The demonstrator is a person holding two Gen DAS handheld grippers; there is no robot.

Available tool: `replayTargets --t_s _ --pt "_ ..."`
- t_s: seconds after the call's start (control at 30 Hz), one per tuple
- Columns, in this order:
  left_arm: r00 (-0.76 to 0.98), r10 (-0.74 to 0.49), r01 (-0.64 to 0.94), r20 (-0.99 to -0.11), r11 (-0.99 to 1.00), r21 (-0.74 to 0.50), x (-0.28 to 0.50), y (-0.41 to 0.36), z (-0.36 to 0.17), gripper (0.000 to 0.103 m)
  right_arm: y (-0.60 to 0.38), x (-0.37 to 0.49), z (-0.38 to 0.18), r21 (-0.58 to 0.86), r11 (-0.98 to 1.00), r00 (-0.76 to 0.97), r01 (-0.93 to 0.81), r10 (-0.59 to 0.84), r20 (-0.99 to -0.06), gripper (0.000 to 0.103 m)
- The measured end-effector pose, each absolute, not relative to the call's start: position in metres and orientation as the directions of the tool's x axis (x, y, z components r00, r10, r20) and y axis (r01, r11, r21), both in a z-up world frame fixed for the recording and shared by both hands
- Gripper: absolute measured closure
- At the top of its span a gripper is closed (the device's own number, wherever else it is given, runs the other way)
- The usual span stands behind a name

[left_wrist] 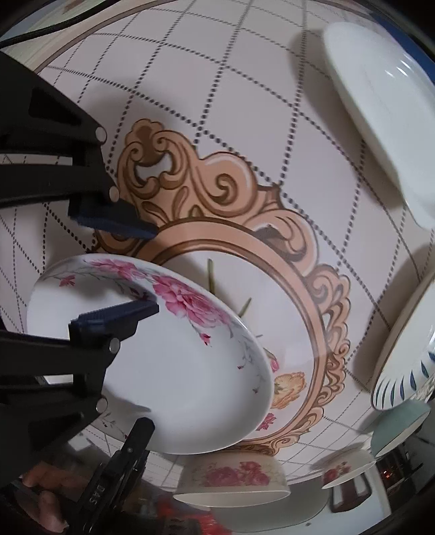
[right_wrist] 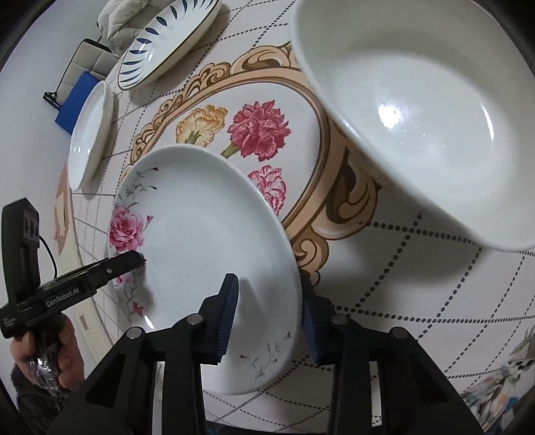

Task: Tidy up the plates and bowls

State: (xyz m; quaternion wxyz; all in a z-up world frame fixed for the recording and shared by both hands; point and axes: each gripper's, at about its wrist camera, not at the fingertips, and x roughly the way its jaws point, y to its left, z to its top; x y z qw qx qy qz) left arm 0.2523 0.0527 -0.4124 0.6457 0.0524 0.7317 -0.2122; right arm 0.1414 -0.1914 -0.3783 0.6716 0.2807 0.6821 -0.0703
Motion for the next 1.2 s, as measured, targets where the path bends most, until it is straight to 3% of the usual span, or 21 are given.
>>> replayTargets --t_s 0.03,0.17,0.33,0.6,0.87,1.2 --pt "-0.168 -0.211 0.356 -0.963 0.898 -0.259 0.252 0.051 -0.412 0.081 -0.192 0.139 -0.378 0.271 0.839 0.061 0.472 0.276 -0.959 0.073" --pt "-0.135 -0.215 0.364 -0.967 0.897 -0.251 0.25 0.048 -0.408 0.082 -0.198 0.134 -0.379 0.293 0.826 0.085 0.481 0.289 -0.954 0.084" --pt "-0.095 -0.206 0.363 -0.974 0.904 -0.226 0.24 0.051 -0.398 0.089 -0.192 0.135 -0.374 0.264 0.849 0.092 0.457 0.25 -0.964 0.084" --pt "-0.038 -0.172 0.35 -0.984 0.92 -0.175 0.238 0.081 -0.388 0.089 -0.172 0.145 -0.359 0.278 0.881 0.102 0.384 0.258 -0.961 0.087" --pt "0.032 -0.157 0.26 -0.987 0.955 -0.144 0.243 0.141 -0.359 0.089 -0.127 0.174 -0.341 0.304 0.913 0.089 0.272 0.29 -0.953 0.087" --pt "0.045 -0.101 0.097 -0.994 0.991 -0.097 0.235 0.216 -0.367 0.089 -0.04 0.203 -0.352 0.327 0.938 0.005 0.119 0.329 -0.944 0.087"
